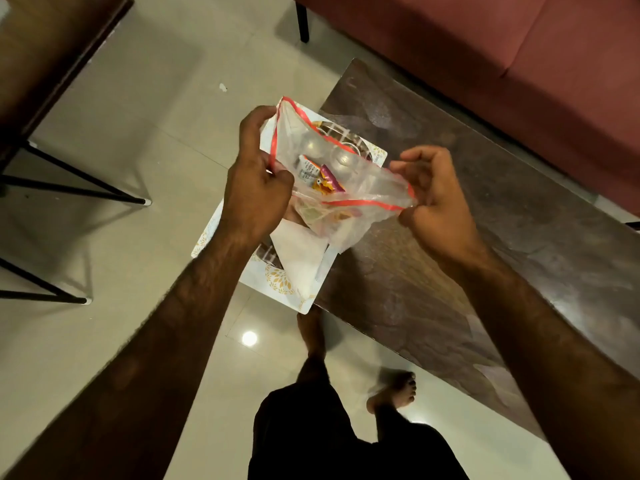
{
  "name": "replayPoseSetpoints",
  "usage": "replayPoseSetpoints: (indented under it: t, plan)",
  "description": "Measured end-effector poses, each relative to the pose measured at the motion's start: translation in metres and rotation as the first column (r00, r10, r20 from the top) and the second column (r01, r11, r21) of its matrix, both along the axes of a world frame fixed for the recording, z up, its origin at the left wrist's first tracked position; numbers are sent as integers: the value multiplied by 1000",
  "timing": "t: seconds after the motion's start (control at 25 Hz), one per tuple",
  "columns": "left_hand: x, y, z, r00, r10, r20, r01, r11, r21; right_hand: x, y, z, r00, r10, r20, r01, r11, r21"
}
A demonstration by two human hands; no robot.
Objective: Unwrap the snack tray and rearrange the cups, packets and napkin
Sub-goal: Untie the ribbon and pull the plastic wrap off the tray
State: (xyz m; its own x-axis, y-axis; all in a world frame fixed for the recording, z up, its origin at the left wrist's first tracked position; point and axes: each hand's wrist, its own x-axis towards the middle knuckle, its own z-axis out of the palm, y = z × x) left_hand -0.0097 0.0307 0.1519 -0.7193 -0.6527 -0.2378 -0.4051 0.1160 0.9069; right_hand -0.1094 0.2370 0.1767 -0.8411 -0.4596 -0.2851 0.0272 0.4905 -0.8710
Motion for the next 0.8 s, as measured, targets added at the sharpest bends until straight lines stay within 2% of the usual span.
replayPoseSetpoints:
  t: [0.12, 0.2, 0.24, 0.32, 0.4, 0.48, 0.6, 0.72, 0.8]
  plan:
    - [-2, 12, 7, 994, -105, -24, 104, 993, -50, 12, -10, 27, 961, 61, -269, -56, 998, 26]
    - [-1, 18, 7, 987, -145, -69, 141, 989, -52, 18, -32, 38, 933, 159, -322, -155, 987, 39]
    - [0, 20, 7, 981, -169, -90, 166, 985, -41, 18, -43, 38, 917, 259, -303, -238, 966, 103]
    - [3, 21, 6, 968, -236, -83, 230, 970, -74, 12, -65, 30, 865, 470, -174, -405, 860, 309]
    - [8, 17, 7, 961, -277, 28, 277, 941, -194, -4, -75, 15, 852, 522, 35, -468, 731, 496]
    - [12, 15, 12, 957, -223, 188, 278, 892, -356, -17, -72, 2, 864, 484, 141, -447, 605, 659]
    - [11, 20, 25, 911, -172, 374, 351, 799, -488, -18, -67, -4, 852, 508, 127, -438, 558, 705]
    - [5, 25, 30, 895, -208, 395, 399, 768, -500, -11, -72, 0, 770, 581, 263, -572, 446, 688]
    - [3, 28, 30, 874, -224, 431, 441, 737, -512, -5, -82, -2, 749, 600, 281, -609, 455, 650]
